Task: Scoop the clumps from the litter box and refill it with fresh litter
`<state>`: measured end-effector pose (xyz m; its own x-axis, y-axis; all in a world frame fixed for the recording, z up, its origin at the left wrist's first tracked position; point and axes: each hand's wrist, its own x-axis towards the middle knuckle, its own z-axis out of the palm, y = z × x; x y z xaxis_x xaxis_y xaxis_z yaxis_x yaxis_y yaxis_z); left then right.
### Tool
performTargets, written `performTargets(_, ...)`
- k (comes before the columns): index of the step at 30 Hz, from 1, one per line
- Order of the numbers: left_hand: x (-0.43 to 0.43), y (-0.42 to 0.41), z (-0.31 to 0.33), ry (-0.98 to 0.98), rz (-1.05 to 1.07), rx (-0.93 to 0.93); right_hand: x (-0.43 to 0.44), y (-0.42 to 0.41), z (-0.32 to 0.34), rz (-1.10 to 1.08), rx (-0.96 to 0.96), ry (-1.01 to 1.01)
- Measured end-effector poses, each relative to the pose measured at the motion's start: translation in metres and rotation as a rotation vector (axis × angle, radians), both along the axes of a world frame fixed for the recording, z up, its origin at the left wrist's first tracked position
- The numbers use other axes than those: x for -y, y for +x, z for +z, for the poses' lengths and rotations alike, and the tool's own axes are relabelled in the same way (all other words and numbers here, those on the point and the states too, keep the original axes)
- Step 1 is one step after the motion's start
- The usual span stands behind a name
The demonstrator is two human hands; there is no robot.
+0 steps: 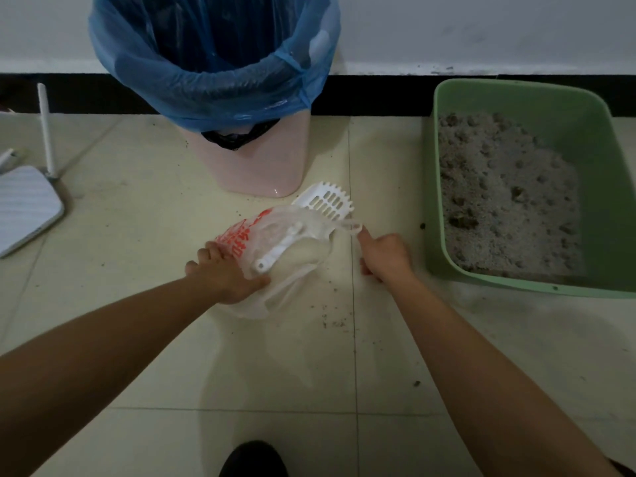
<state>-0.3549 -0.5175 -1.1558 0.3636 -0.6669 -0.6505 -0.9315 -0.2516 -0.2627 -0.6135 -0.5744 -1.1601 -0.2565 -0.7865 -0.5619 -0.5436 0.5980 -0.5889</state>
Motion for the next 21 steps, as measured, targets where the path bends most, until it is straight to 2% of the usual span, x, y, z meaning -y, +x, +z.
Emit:
performTargets(2, -0.002, 0.0, -0.001, 0.005, -0.012, -0.009, 0.002, 0.009, 0.004, 0.043, 0.073, 0.099)
performTargets(5, -0.004, -0.002, -0.002, 0.01, -0.027, -0.024, 0.009, 0.022, 0.007, 0.069, 0.18, 0.076)
performTargets(8, -0.005, -0.005, -0.001, 0.011, -0.046, -0.031, 0.025, 0.026, 0.012, 0.117, 0.062, -0.116)
performTargets(11, -0.004, -0.007, -0.003, 0.017, -0.055, -0.026, 0.051, 0.015, 0.022, -0.025, 0.048, -0.308)
performTargets(17, -0.003, -0.014, -0.003, 0.0, -0.042, -0.041, 0.046, 0.013, 0.006, 0.212, -0.037, 0.001)
performTargets(21, -0.003, -0.019, -0.002, -0.024, -0.074, -0.07, 0.037, 0.016, 0.0, 0.199, 0.039, -0.101)
